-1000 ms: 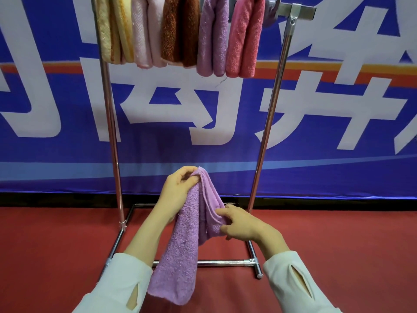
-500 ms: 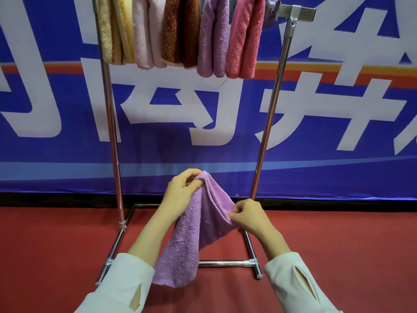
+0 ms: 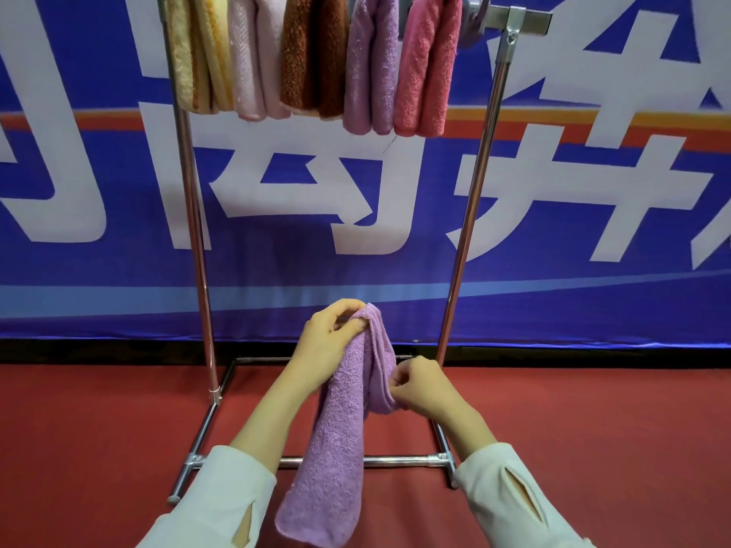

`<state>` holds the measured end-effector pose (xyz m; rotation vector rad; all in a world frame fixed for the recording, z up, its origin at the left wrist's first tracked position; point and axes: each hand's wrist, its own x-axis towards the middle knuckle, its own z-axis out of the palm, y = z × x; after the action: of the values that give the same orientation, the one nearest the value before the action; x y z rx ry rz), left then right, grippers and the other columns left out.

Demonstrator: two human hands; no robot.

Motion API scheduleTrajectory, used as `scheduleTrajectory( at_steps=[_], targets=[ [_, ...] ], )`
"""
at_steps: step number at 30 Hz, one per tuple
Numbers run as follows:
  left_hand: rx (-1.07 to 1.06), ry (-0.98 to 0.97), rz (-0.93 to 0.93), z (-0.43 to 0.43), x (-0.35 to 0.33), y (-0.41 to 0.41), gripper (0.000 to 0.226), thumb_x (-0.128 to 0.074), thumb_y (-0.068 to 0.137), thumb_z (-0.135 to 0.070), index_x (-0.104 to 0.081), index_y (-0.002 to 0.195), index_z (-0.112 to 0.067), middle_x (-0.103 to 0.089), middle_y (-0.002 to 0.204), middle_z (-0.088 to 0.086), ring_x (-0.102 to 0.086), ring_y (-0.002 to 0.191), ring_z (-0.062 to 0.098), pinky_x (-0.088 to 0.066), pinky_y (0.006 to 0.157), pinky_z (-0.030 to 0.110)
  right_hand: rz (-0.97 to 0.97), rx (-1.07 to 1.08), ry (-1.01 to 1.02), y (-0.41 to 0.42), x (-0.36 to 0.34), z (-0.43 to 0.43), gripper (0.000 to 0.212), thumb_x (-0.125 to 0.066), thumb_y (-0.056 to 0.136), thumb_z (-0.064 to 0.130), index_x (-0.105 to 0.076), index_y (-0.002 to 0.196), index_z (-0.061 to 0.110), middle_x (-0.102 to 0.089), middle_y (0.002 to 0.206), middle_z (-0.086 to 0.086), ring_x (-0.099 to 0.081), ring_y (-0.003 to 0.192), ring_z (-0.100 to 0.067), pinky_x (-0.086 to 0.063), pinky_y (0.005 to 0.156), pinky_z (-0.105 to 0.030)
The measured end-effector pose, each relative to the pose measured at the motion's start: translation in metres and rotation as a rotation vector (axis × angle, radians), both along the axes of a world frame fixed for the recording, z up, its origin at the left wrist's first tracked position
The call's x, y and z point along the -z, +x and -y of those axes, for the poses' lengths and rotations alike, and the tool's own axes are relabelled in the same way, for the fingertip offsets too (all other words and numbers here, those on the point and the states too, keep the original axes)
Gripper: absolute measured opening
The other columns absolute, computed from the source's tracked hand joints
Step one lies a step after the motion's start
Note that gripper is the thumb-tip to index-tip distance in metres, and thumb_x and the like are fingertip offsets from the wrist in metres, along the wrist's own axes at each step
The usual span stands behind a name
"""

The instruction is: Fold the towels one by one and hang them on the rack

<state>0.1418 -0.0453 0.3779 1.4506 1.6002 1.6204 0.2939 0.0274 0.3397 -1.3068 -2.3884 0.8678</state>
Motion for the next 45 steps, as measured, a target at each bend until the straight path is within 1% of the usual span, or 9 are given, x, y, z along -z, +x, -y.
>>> scheduleTrajectory(
  at_steps=[6, 11, 16, 18, 21, 27, 32, 38, 45],
  targets=[
    [-0.082, 0.041, 0.047, 0.0, 0.0, -0.005, 0.013, -0.059, 0.091, -0.007, -0.066, 0.095, -0.017, -0.067, 0.089, -0.007, -0.06, 0.08, 0.004, -0.044, 0.076, 0.009, -0.102, 0.026, -0.105, 0.008, -0.003, -0.004, 0.02, -0.079, 0.069, 0.018, -0.07, 0.066, 0.0, -0.066, 0.061, -0.012, -0.06, 0.054, -0.015, -0.057, 0.055, -0.027],
    [-0.08, 0.002, 0.02, -0.003, 0.004, -0.004, 0.014, -0.059, 0.09, -0.006, -0.066, 0.097, -0.016, -0.068, 0.092, -0.003, -0.061, 0.085, 0.009, -0.044, 0.081, 0.018, 0.108, -0.046, 0.03, 0.0, -0.004, 0.005, 0.026, -0.066, 0.069, 0.009, -0.061, 0.047, 0.021, -0.063, 0.054, -0.009, -0.053, 0.042, -0.008, -0.052, 0.056, -0.024],
    [-0.105, 0.066, 0.11, 0.002, 0.003, -0.009, 0.02, -0.058, 0.091, -0.003, -0.065, 0.09, -0.022, -0.066, 0.087, -0.005, -0.058, 0.072, -0.007, -0.044, 0.073, 0.007, 0.078, -0.006, 0.055, -0.003, -0.001, 0.004, 0.026, -0.065, 0.078, 0.024, -0.07, 0.062, 0.005, -0.07, 0.074, -0.022, -0.062, 0.063, -0.024, -0.053, 0.066, -0.033],
    [-0.022, 0.054, 0.102, 0.004, 0.002, -0.006, 0.022, -0.058, 0.091, -0.002, -0.065, 0.091, -0.023, -0.066, 0.089, -0.003, -0.059, 0.074, -0.006, -0.045, 0.075, 0.008, 0.048, 0.008, 0.038, -0.006, 0.004, 0.003, 0.047, -0.066, 0.079, 0.039, -0.065, 0.064, -0.006, -0.066, 0.068, -0.025, -0.051, 0.056, -0.021, -0.046, 0.057, -0.034],
    [0.081, 0.021, 0.046, 0.004, 0.001, 0.003, 0.026, -0.058, 0.09, -0.001, -0.065, 0.09, -0.026, -0.068, 0.091, -0.003, -0.06, 0.082, 0.0, -0.047, 0.08, 0.013, 0.088, -0.002, 0.041, -0.01, 0.006, 0.006, 0.045, -0.072, 0.073, 0.037, -0.046, 0.047, 0.01, -0.047, 0.048, -0.005, -0.04, 0.051, -0.017, -0.031, 0.051, -0.029],
    [0.017, 0.045, 0.069, 0.001, 0.003, 0.001, 0.024, -0.058, 0.09, -0.002, -0.065, 0.09, -0.025, -0.068, 0.091, -0.003, -0.06, 0.081, 0.0, -0.046, 0.079, 0.011, 0.174, 0.099, 0.243, -0.013, 0.004, 0.006, 0.016, -0.055, 0.087, 0.024, -0.06, 0.081, 0.01, -0.067, 0.098, -0.019, -0.062, 0.096, -0.039, -0.045, 0.074, -0.033],
    [-0.183, 0.08, 0.189, 0.0, 0.007, -0.02, 0.017, -0.059, 0.091, -0.006, -0.066, 0.093, -0.022, -0.069, 0.092, -0.002, -0.061, 0.076, -0.004, -0.047, 0.077, 0.015, -0.095, 0.169, 0.11, 0.01, -0.008, -0.01, 0.021, -0.057, 0.078, 0.016, -0.057, 0.057, 0.016, -0.069, 0.068, -0.017, -0.068, 0.073, -0.031, -0.054, 0.069, -0.034],
    [-0.195, 0.015, 0.1, 0.0, 0.009, -0.017, 0.013, -0.059, 0.092, -0.009, -0.067, 0.1, -0.016, -0.07, 0.1, 0.005, -0.063, 0.09, 0.017, -0.047, 0.085, 0.027, -0.155, 0.181, 0.053, 0.027, -0.019, -0.011, 0.008, -0.062, 0.072, 0.006, -0.068, 0.072, 0.011, -0.059, 0.056, 0.003, -0.054, 0.055, -0.011, -0.039, 0.048, -0.01],
    [-0.192, -0.009, 0.002, 0.004, 0.008, -0.015, 0.013, -0.058, 0.092, -0.01, -0.067, 0.098, -0.018, -0.069, 0.095, 0.0, -0.062, 0.089, 0.015, -0.044, 0.077, 0.016, 0.024, 0.213, 0.268, 0.031, -0.021, -0.016, 0.007, -0.065, 0.071, 0.01, -0.068, 0.073, 0.004, -0.065, 0.069, -0.011, -0.058, 0.071, -0.026, -0.038, 0.058, -0.028]
  ],
)
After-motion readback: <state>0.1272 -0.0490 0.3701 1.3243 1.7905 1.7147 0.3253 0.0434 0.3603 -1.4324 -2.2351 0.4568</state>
